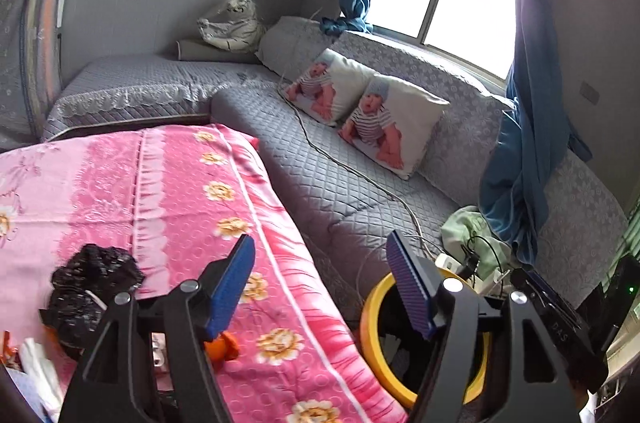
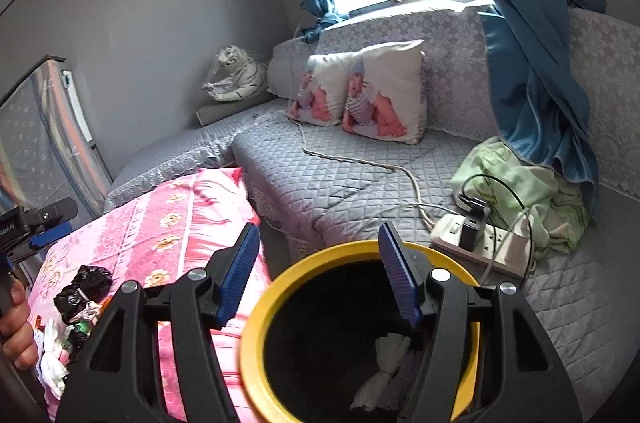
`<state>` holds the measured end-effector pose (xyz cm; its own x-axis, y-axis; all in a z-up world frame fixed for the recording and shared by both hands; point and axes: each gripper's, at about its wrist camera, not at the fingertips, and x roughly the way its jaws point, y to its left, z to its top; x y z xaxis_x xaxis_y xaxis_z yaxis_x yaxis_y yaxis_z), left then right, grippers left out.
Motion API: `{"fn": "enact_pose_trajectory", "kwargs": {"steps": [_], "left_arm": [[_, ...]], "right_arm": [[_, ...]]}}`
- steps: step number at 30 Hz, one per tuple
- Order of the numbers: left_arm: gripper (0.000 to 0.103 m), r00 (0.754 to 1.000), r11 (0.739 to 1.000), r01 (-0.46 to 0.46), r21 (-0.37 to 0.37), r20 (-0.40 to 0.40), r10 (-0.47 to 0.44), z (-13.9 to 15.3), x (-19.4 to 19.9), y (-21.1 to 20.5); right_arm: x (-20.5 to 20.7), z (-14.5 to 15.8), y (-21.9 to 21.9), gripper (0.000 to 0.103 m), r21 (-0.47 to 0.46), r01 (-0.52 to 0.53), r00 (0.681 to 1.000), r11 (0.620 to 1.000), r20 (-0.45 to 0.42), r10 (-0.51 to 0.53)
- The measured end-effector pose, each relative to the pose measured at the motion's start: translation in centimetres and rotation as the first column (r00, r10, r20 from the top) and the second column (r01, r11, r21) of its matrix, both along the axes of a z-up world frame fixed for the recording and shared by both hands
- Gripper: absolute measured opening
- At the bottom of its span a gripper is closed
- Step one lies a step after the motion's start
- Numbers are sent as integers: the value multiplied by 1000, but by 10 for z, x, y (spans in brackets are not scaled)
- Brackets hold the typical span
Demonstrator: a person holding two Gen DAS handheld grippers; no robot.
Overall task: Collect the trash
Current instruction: 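Open both tools to drop the tissue and foam net into the bin, then grasp the lavender foam net with the left tool while the right tool grasps the orange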
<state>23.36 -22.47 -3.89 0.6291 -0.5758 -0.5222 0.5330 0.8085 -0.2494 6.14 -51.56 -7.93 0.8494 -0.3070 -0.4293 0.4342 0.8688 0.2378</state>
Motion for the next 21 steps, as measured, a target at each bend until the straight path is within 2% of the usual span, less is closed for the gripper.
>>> {"fn": "enact_pose_trajectory", "kwargs": {"steps": [3, 5, 10, 14, 18, 21], "left_arm": [[74, 997, 997, -69, 24, 44, 68, 14, -6, 42], [76, 991, 992, -117, 38, 67, 114, 20, -10, 74], [82, 967, 967, -239, 86, 114, 229, 24, -23, 151], [83, 944, 938, -322, 127, 124, 307, 14, -38, 204], [83, 928, 917, -372, 143, 79, 364, -7, -50, 246], [83, 923, 911, -386, 148, 49, 383, -25, -61, 265]], "right_arm": [[11, 12, 32, 63, -13, -107, 994, 994, 27, 108], [19, 17, 52, 64, -22, -175, 984, 984, 30, 175], [41, 20, 105, 68, -65, -313, 949, 948, 25, 315], [62, 14, 139, 68, -72, -389, 921, 918, -10, 390], [79, 3, 168, 68, -83, -431, 902, 898, -57, 428], [88, -10, 184, 68, -78, -452, 890, 888, -98, 445]]}}
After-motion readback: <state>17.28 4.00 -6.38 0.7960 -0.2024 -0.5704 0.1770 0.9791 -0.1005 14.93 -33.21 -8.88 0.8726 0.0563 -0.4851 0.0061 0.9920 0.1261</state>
